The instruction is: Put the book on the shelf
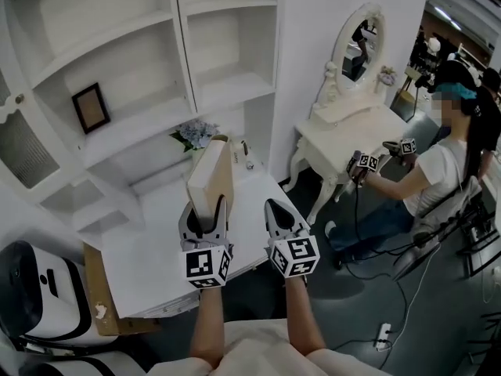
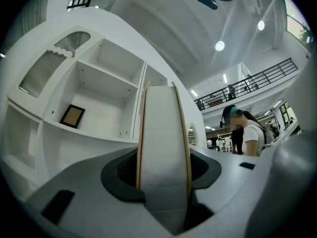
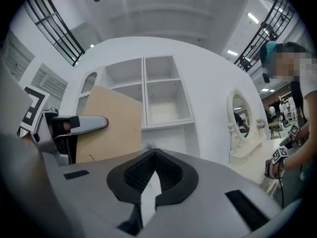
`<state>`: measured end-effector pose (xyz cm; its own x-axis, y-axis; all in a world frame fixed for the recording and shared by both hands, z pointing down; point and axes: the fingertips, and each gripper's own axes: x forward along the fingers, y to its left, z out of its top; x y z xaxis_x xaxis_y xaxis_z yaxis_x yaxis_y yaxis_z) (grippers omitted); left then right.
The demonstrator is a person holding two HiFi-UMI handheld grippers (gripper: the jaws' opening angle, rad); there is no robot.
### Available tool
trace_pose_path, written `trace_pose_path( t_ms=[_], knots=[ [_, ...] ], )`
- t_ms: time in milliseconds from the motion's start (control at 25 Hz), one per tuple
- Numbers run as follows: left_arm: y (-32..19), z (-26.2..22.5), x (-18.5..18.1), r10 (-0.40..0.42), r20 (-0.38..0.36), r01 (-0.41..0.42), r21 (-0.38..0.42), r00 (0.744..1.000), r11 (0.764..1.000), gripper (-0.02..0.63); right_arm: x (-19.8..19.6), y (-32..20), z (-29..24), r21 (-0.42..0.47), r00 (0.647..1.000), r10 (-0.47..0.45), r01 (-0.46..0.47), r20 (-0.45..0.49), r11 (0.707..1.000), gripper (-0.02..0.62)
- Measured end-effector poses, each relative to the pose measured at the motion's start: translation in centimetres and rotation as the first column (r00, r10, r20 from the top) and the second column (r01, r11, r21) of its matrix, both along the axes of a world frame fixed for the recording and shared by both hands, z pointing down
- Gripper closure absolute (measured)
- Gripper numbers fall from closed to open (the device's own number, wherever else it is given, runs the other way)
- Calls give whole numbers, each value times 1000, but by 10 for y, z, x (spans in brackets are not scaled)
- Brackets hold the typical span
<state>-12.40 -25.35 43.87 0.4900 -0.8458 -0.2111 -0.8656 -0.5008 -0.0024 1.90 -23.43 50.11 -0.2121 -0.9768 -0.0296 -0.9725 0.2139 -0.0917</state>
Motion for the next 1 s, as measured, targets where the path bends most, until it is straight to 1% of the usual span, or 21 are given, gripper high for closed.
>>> trace_pose_path(
  t_ms=[120,280,360,560,680,840,1000],
  knots=[
    [-19,-5,16,-9,6,9,3,1000,1000,385,6,-28,-6,0,1000,-28,28,5,1000,571],
    [-44,-22,40,-23,16,23,23,1000,999,385,10,-63,-23,9,997,-77,77,-16,997,571],
    [-54,-32,51,-35,6,34,32,999,999,385,14,-77,-28,10,995,-101,102,-23,995,571],
    [-81,-50,73,-89,-4,89,34,996,995,385,25,-106,-36,2,987,-157,157,-43,988,571],
    [-96,-58,87,-125,4,125,32,992,992,385,35,-124,-43,5,983,-182,183,-35,983,571],
    [-110,-68,98,-169,14,169,29,985,985,385,41,-143,-47,8,977,-211,212,-14,977,571],
    [-118,-79,102,-192,20,190,56,981,980,383,33,-152,-44,0,969,-247,247,-13,969,571]
  ],
)
